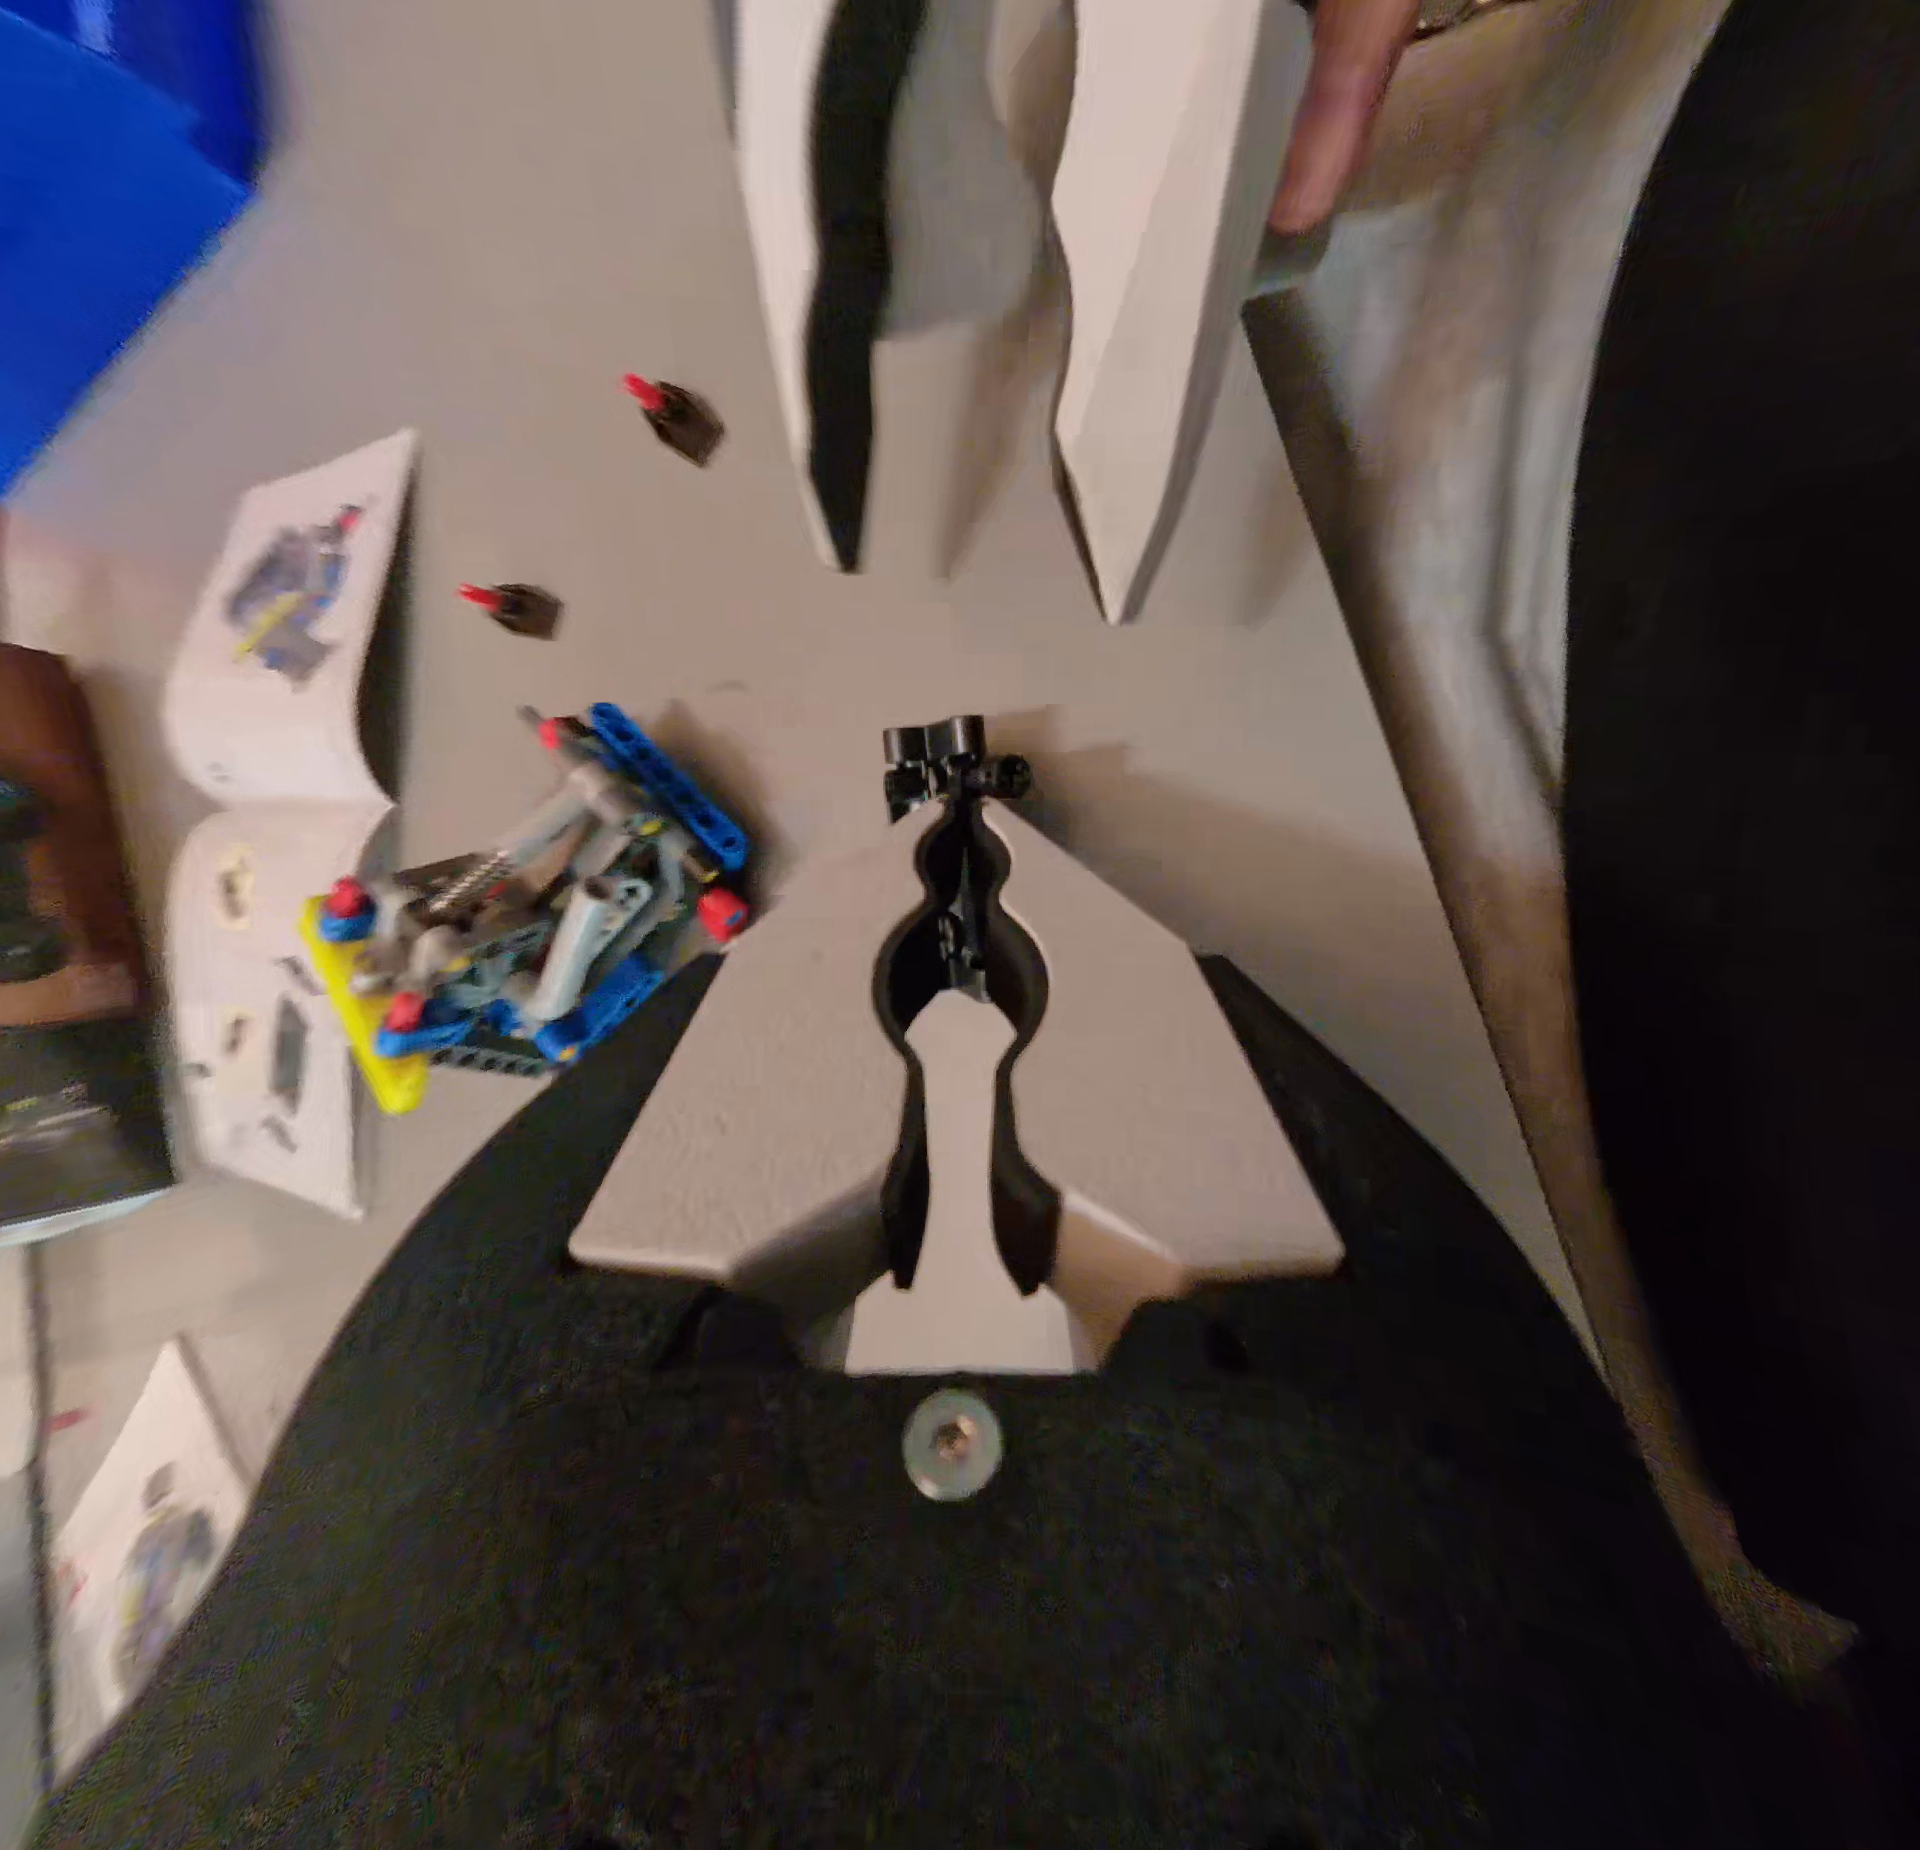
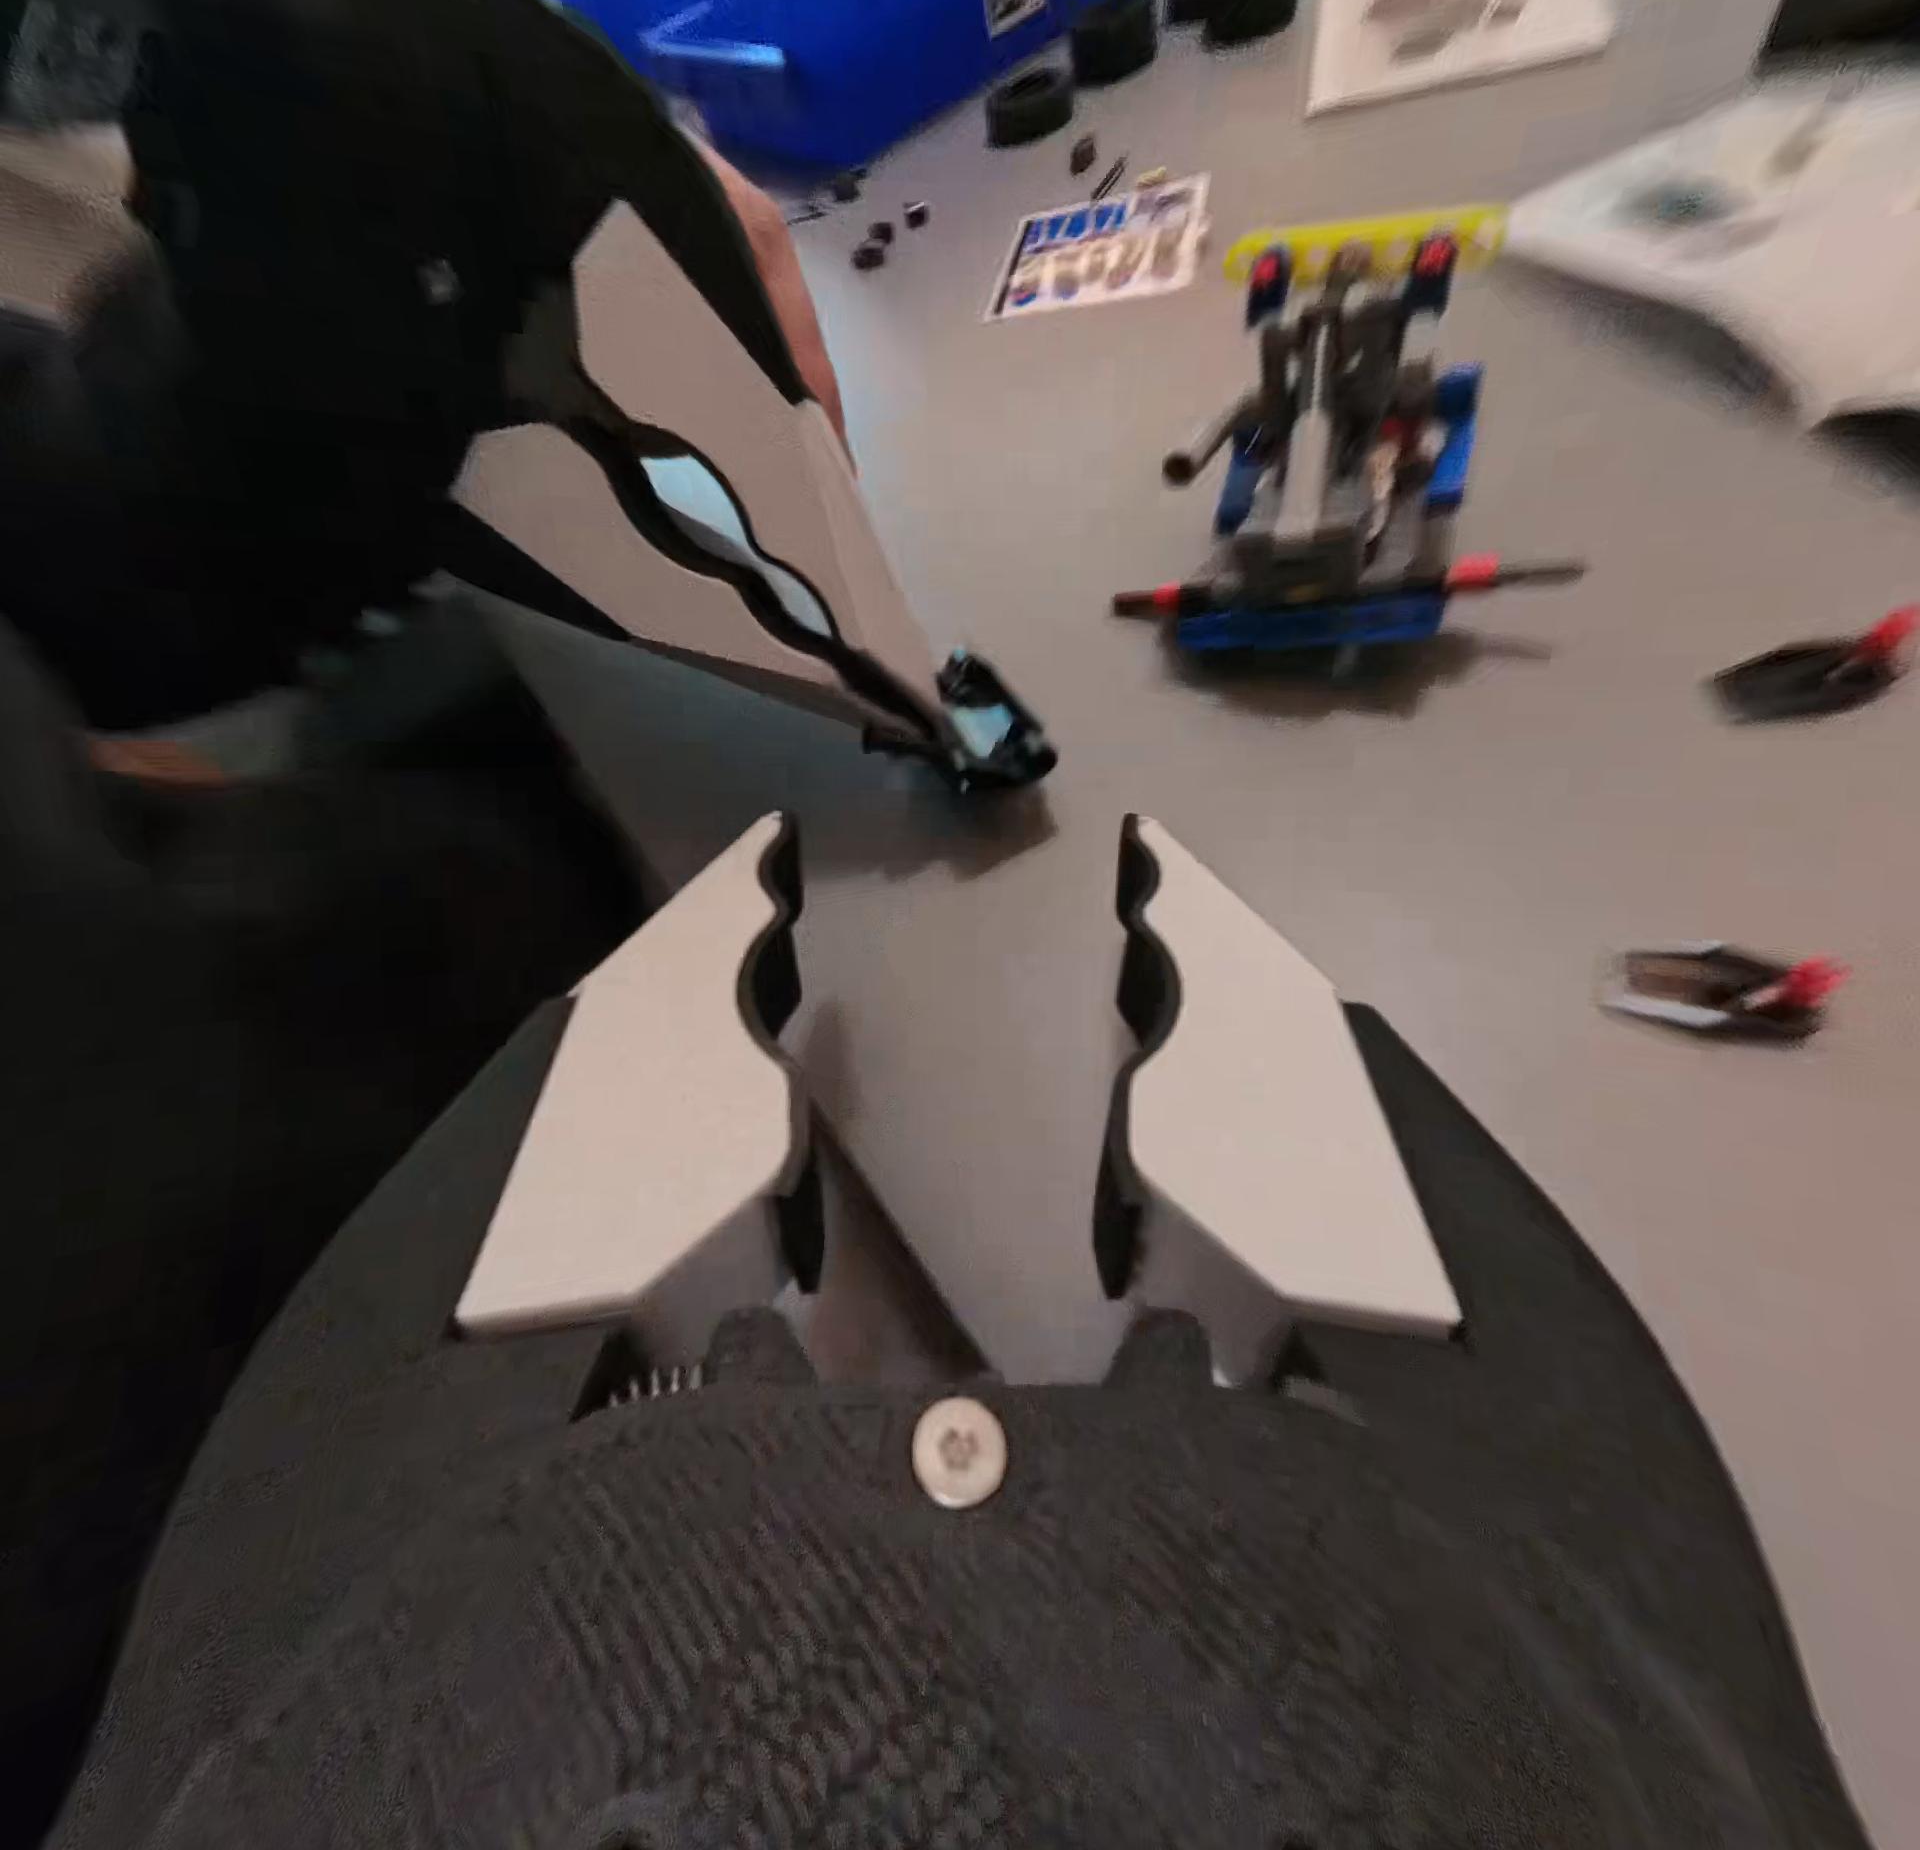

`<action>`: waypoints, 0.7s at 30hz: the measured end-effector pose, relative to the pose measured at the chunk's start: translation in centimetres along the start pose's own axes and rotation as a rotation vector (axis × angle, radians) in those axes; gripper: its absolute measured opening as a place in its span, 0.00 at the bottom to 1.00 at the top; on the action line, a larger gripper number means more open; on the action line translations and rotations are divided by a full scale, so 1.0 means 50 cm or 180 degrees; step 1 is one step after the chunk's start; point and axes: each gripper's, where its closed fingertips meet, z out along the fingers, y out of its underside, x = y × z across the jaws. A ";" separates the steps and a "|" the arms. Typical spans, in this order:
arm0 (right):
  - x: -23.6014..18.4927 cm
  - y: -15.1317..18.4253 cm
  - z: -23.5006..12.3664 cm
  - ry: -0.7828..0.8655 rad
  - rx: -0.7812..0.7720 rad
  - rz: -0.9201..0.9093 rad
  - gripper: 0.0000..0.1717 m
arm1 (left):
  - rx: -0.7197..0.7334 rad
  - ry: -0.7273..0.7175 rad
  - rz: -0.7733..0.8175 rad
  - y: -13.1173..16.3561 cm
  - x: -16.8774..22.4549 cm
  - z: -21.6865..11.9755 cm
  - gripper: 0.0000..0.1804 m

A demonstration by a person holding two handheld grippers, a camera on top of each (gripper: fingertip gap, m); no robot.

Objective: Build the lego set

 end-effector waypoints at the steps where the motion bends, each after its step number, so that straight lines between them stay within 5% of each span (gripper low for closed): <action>1: -0.001 -0.009 0.002 0.0092 0.0051 -0.0209 0.36 | -0.0024 0.0106 -0.0047 0.003 0.005 0.009 0.00; 10: -0.023 0.023 0.047 -0.0367 -0.0367 -0.0367 0.19 | 0.0390 0.0905 -0.0991 -0.007 0.032 0.029 0.08; 21: 0.012 0.000 0.026 -0.0424 -0.0546 -0.0971 0.25 | 0.0349 0.0460 -0.1296 0.002 0.016 0.026 0.12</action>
